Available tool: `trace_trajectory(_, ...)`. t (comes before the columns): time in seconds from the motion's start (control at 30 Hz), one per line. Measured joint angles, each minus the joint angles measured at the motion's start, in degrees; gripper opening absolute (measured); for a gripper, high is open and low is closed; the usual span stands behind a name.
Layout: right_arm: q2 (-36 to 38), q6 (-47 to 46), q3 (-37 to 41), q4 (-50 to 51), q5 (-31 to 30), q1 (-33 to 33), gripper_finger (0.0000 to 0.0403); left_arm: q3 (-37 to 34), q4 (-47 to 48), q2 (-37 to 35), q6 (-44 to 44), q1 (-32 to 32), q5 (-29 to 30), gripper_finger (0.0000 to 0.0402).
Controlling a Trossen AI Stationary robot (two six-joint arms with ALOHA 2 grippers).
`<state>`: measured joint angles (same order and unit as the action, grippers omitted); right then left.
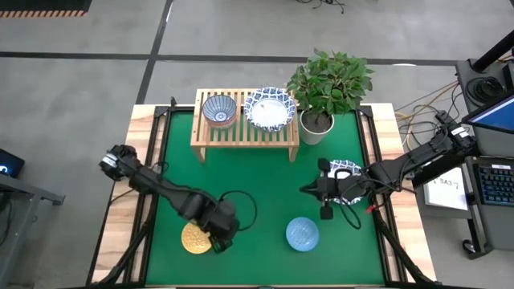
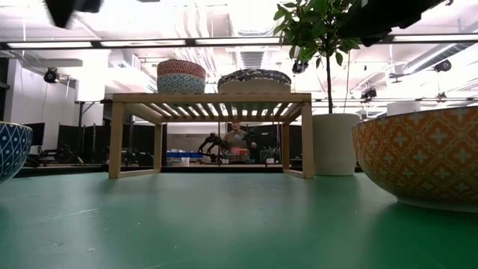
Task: Place and stack plates onto a shelf
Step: Stack the yellow bowl on top of the blue and white bowl on the shelf
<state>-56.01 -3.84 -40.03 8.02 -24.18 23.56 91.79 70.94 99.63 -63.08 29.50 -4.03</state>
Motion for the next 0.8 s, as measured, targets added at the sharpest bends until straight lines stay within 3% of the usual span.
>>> trace_trajectory(0.37, 0.0, 9.55, 0.0, -1.01, 0.3, -4.16, 0.0009, -0.07, -4.06, 0.01, -21.45, 8.64, 5.68, 0.0221)
trace_trajectory(0.53, 0.0, 13.13, 0.0, -3.02, 1.1, -6.59, 0.0009, -0.09, -7.39, 0.65, -24.65, 11.26, 11.53, 0.0221)
trace_trajectory(0.8, -0.02, 13.96, 0.0, -3.96, 8.34, -9.75, 0.0009, -0.09, -7.5, 4.11, -25.97, 12.85, 11.98, 0.0219)
